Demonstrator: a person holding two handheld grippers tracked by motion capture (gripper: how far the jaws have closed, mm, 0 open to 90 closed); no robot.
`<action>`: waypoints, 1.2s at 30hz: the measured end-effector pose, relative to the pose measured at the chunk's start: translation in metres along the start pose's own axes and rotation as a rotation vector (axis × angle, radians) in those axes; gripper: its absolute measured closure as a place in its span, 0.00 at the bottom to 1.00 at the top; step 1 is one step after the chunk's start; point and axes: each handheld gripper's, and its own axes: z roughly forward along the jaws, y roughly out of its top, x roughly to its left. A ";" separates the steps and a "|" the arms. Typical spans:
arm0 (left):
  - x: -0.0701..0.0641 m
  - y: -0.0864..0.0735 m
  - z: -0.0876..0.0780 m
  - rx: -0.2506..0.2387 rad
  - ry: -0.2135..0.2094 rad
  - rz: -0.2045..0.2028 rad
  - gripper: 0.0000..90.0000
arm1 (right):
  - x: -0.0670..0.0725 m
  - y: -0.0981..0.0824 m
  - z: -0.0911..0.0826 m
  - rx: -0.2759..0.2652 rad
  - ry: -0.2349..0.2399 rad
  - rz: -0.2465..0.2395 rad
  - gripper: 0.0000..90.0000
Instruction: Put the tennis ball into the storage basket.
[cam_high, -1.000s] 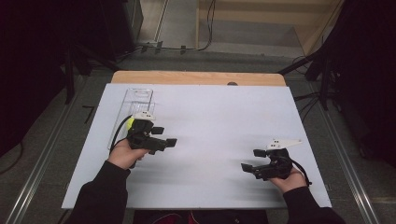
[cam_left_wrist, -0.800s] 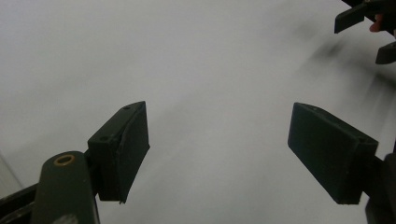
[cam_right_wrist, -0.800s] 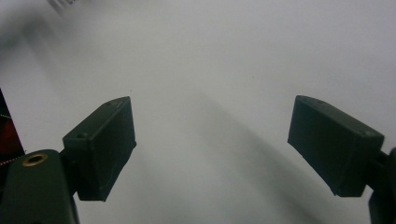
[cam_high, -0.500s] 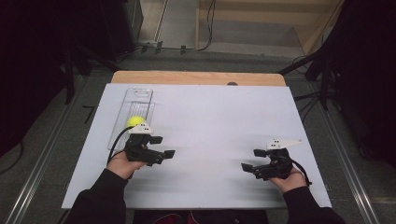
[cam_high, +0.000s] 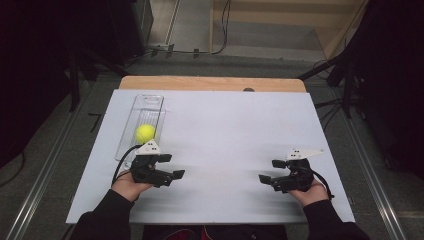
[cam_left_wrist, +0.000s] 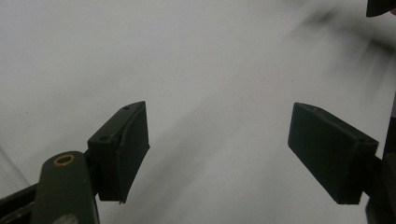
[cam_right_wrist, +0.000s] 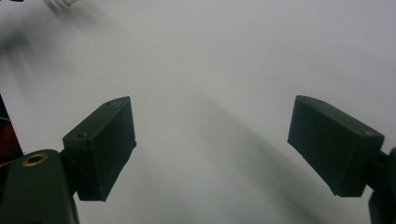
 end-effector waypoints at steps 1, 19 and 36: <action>-0.001 -0.001 -0.001 -0.001 0.001 -0.003 0.23 | 0.000 0.000 0.000 -0.001 0.001 0.000 0.15; -0.005 -0.023 -0.014 0.007 0.007 0.017 0.23 | -0.001 -0.001 -0.001 -0.005 -0.006 0.012 0.15; 0.000 -0.032 -0.018 0.007 0.033 0.000 0.23 | -0.002 -0.002 -0.002 -0.002 -0.010 0.009 0.15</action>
